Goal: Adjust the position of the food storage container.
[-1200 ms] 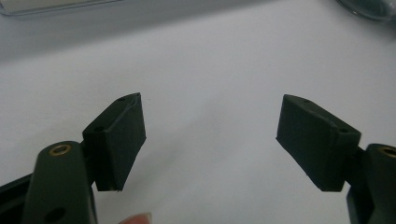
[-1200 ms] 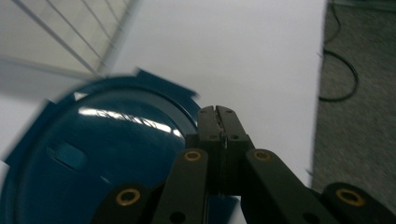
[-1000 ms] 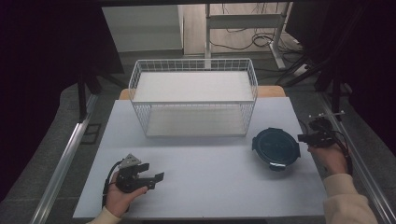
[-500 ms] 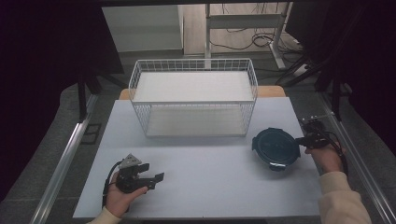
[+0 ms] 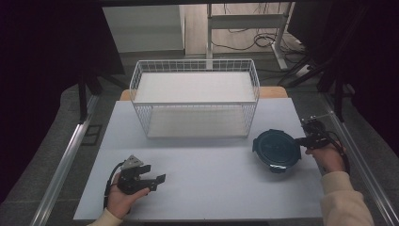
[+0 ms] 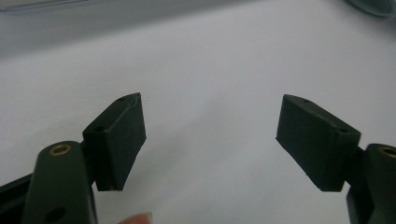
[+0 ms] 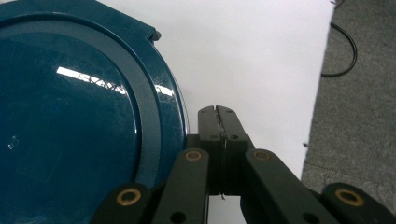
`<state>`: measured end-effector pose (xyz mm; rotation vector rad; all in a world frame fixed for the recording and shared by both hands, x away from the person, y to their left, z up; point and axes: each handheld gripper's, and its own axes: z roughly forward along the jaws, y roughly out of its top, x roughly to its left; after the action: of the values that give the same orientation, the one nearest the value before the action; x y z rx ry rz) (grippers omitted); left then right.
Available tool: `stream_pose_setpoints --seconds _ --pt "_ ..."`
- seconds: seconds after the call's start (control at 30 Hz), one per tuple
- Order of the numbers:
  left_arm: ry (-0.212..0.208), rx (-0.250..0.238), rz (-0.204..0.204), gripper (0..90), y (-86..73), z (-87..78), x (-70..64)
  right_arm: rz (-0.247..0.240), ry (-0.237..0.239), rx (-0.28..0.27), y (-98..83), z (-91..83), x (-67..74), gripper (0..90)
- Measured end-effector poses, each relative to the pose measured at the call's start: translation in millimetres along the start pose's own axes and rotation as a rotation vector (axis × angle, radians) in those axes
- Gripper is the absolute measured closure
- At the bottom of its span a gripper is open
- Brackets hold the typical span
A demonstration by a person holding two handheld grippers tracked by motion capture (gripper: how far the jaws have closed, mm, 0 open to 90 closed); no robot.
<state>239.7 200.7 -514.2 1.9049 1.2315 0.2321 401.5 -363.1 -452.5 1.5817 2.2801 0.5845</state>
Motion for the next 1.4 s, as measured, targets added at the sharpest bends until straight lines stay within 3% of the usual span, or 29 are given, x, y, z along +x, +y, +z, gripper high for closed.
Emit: stream_pose_setpoints --seconds 0.4,0.57,1.03,1.3,1.4 --pt "0.005 -0.001 -0.005 23.8 0.0 -0.8 1.3 -0.084 0.035 -0.033 4.8 6.5 18.6 90.0" --pt "0.007 -0.003 -0.003 23.8 0.1 -1.1 1.6 -0.106 0.055 -0.024 7.1 7.8 34.3 90.0" --pt "0.008 0.000 -0.001 23.9 0.4 -0.3 1.3 -0.126 0.099 -0.010 6.5 9.3 71.3 90.0" --pt "0.011 -0.005 -0.004 23.9 1.0 -1.3 2.8 -0.137 0.163 -0.015 1.5 10.0 96.8 90.0" --pt "0.010 -0.004 -0.004 23.9 1.1 -1.0 2.5 -0.133 0.161 -0.014 1.3 9.9 102.9 90.0"
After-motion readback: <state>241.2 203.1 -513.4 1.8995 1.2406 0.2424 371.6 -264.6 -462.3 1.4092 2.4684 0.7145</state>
